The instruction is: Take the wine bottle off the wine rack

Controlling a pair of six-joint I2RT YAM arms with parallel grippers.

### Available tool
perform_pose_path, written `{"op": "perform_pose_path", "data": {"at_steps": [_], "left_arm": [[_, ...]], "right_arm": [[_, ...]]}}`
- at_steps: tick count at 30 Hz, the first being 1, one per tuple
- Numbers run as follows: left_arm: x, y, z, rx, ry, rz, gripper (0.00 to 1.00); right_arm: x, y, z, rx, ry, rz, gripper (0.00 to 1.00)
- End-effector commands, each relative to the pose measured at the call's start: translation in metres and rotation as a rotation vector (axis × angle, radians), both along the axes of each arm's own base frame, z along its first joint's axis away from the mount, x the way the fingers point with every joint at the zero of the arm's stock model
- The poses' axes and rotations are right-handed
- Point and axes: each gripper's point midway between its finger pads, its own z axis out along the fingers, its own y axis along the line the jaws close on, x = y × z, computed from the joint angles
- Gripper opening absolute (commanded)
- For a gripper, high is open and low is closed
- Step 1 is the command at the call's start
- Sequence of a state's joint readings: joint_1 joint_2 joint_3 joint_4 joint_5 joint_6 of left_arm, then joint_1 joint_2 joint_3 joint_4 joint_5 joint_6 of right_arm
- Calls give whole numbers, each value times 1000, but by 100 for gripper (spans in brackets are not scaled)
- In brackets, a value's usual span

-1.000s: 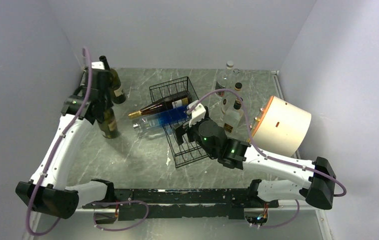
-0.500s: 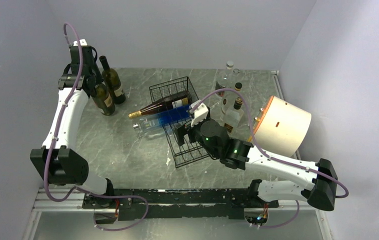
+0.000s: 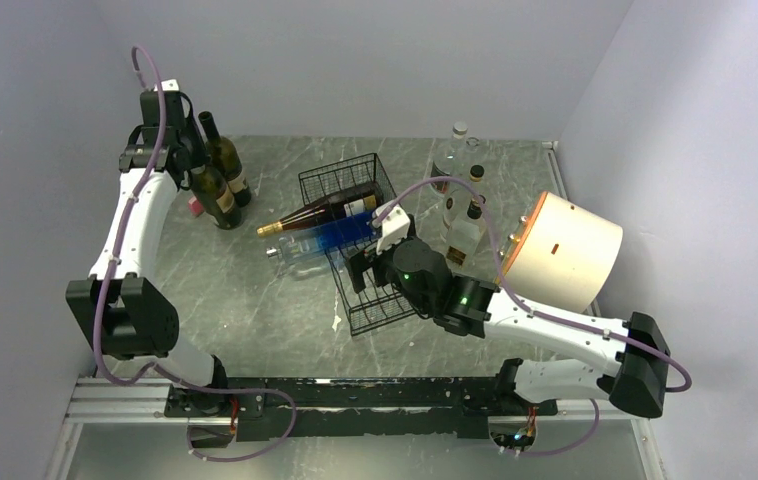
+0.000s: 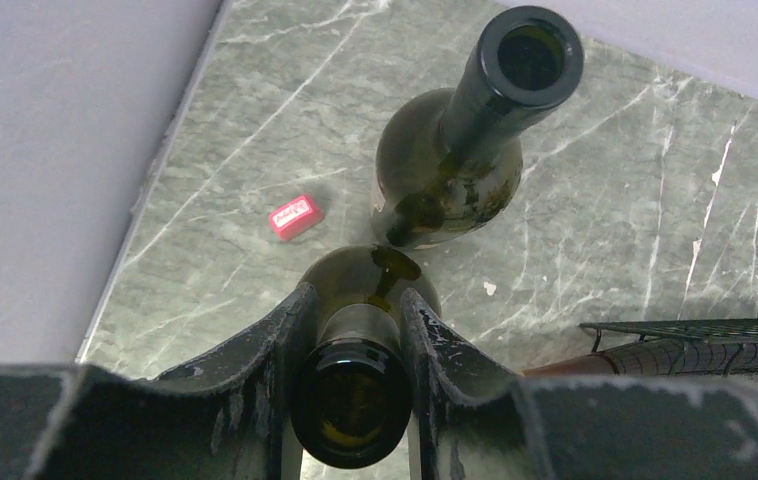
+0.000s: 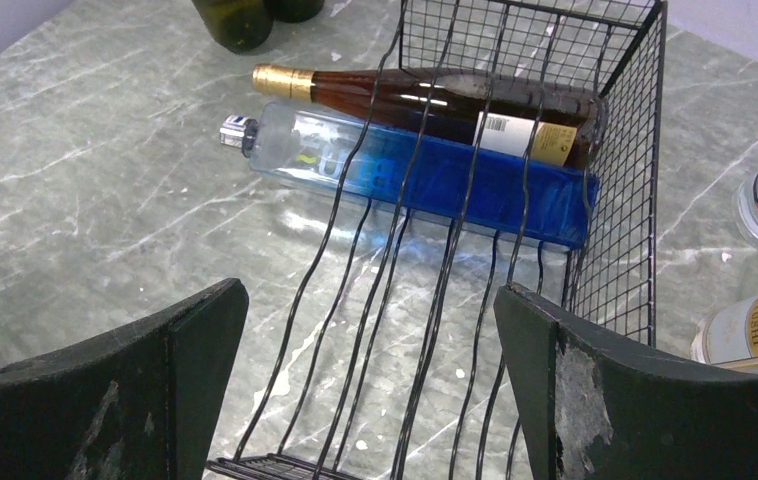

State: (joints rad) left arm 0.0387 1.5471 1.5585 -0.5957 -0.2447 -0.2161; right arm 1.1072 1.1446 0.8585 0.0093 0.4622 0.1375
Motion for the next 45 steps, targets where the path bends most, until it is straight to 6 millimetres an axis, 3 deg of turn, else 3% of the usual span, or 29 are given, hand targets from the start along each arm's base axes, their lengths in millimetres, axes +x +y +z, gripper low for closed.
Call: {"op": "perform_pose_path", "data": {"at_steps": [1, 5, 10, 12, 14, 18, 22, 27, 29, 34, 45], "left_arm": [[21, -2, 19, -17, -95, -72, 7], [20, -7, 6, -26, -62, -109, 11], [16, -8, 3, -21, -63, -122, 26], [15, -9, 3, -24, -62, -125, 33], [13, -10, 6, -26, -71, -133, 49], [9, -12, 11, -25, -92, -145, 69], [3, -16, 20, -35, -110, -157, 78], [-12, -21, 46, -40, -190, -177, 87], [-21, -25, 64, -46, -243, -189, 88], [-39, -34, 98, -61, -372, -223, 93], [-50, -40, 112, -72, -416, -241, 93]], "right_arm": [[4, 9, 12, 42, -3, 2, 100], [3, 12, 10, 40, 5, 12, 100], [2, 12, 7, 47, 23, 12, 100], [2, 13, 6, 43, 26, 13, 100], [2, 14, 6, 38, 29, 11, 100], [3, 17, 9, 33, 36, 15, 100], [4, 20, 9, 18, 50, 18, 100], [1, 31, -6, -21, 97, 49, 100], [2, 40, -1, -25, 106, 67, 100], [4, 61, -13, -117, 113, 87, 100], [33, 134, -53, -519, -58, 285, 100]]}}
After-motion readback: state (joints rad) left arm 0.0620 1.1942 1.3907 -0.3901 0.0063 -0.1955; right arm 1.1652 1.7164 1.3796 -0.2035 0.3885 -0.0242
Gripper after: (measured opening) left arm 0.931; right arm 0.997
